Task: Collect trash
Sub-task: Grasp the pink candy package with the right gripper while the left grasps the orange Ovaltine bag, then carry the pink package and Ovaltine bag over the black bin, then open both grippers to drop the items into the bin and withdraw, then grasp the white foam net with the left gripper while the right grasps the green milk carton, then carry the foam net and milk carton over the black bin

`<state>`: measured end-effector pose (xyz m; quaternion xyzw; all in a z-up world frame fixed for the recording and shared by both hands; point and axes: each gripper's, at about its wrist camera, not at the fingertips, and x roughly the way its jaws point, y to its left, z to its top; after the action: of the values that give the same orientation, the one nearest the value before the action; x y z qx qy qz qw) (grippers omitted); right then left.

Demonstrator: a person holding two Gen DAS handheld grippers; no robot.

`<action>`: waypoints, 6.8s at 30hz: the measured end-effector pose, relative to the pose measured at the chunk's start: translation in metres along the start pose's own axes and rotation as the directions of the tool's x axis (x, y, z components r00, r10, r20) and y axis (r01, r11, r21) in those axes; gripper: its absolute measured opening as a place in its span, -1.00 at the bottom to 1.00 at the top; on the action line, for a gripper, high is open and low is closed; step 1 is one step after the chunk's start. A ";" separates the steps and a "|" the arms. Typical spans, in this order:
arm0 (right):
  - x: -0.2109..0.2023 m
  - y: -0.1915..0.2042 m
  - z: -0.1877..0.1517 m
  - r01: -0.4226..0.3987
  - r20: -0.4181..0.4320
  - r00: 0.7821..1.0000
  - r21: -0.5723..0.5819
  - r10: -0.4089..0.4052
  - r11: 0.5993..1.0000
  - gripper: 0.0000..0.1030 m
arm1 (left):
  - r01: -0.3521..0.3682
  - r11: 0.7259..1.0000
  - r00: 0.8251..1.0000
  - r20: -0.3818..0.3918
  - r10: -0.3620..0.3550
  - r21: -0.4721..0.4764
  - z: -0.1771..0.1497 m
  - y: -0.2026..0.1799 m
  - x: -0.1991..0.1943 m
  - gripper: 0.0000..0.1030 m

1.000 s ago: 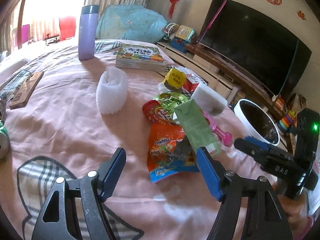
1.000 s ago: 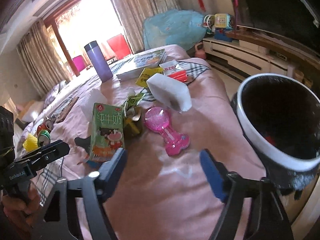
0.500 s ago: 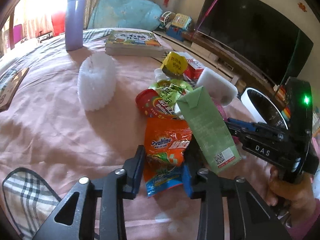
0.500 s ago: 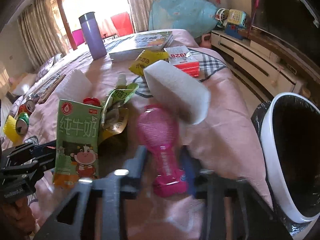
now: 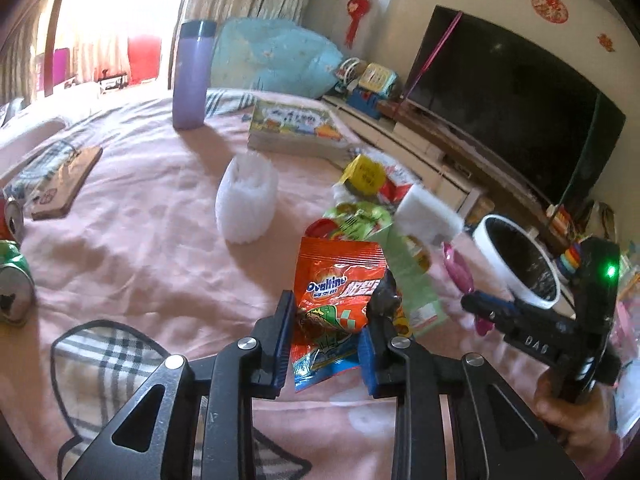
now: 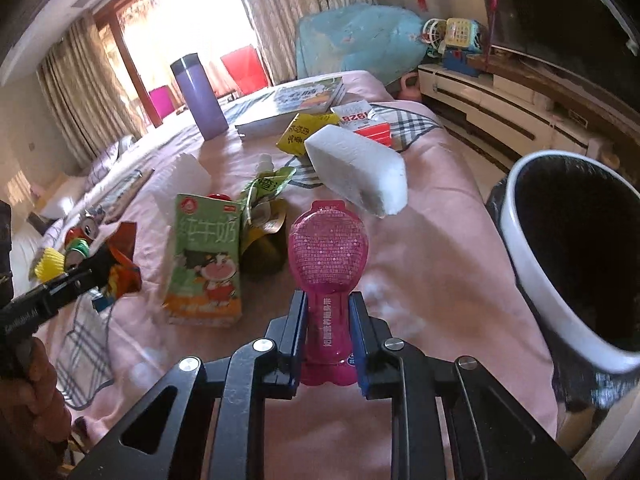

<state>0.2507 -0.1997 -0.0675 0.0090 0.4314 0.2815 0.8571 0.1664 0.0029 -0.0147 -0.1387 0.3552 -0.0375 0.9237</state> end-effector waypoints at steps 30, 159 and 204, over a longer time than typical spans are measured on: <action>-0.099 -0.092 -0.027 0.085 0.145 0.982 0.214 -0.118 0.973 -0.60 | 0.203 0.949 0.978 -0.098 -0.184 0.243 0.012 -0.133 0.053 -0.48; 0.010 0.069 0.003 -0.114 0.008 0.993 0.105 0.114 0.988 -0.13 | 0.095 0.995 0.987 -0.133 -0.091 0.020 0.043 0.048 0.091 -0.57; -0.106 -0.142 0.003 0.064 0.197 0.972 0.304 -0.129 0.950 -0.13 | 0.300 0.928 0.945 -0.201 -0.257 0.222 0.051 -0.167 0.140 -0.56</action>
<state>0.2704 -0.3706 -0.0245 0.1463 0.3734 0.1687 0.9004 0.3094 -0.1689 -0.0222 -0.0671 0.4009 -0.2245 0.8857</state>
